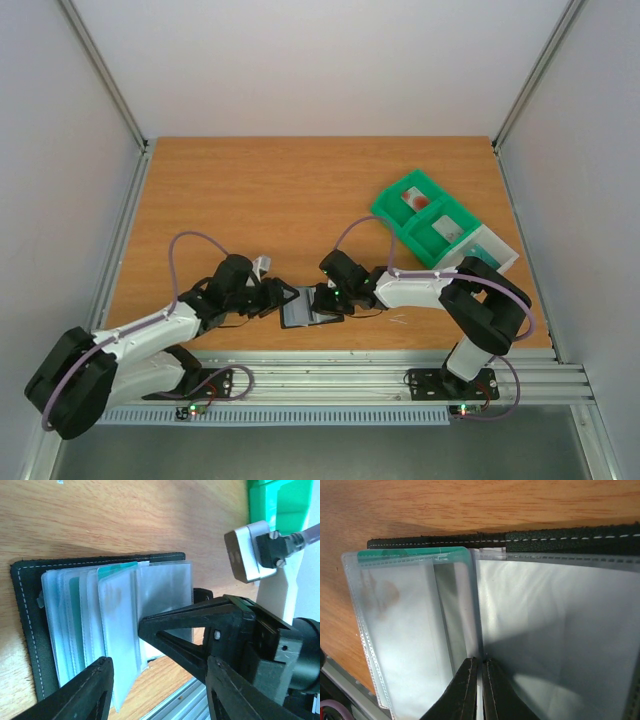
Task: Take the credit cards out of the card holder
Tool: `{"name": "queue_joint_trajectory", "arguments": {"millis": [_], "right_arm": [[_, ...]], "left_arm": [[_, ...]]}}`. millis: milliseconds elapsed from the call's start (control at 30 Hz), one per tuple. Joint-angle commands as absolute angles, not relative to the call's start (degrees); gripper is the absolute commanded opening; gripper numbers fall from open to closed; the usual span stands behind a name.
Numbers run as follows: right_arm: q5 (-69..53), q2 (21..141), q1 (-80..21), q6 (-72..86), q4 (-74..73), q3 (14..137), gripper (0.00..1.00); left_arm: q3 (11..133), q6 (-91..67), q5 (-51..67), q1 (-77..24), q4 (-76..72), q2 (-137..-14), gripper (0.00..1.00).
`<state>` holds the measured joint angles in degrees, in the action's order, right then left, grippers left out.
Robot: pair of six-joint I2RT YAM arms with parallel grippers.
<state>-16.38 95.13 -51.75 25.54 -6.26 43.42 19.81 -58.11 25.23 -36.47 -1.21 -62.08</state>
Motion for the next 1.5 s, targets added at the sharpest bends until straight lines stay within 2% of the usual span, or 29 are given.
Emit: {"name": "queue_joint_trajectory", "arguments": {"millis": [0, 267, 733, 1133, 1467], "right_arm": [[-15.7, 96.8, -52.2, 26.5, -7.1, 41.7, 0.07], [-16.1, 96.8, -52.2, 27.1, -6.7, 41.6, 0.07], [-16.5, 97.2, -52.2, 26.7, -7.0, 42.1, 0.07], [-17.7, 96.0, -52.2, 27.5, -6.5, 41.6, 0.07], [-17.9, 95.0, -52.2, 28.1, -5.4, 41.1, 0.08]], "left_arm": [[21.2, -57.4, 25.1, -36.8, -0.7, -60.3, 0.52], [17.9, -58.9, 27.9, -36.8, -10.8, -64.7, 0.53], [17.9, -58.1, 27.7, -36.8, -13.9, -71.6, 0.53], [18.5, -60.9, 29.9, -36.9, -16.3, -72.1, 0.35], [20.9, -60.4, 28.3, -37.9, -10.6, -67.1, 0.36]]}}
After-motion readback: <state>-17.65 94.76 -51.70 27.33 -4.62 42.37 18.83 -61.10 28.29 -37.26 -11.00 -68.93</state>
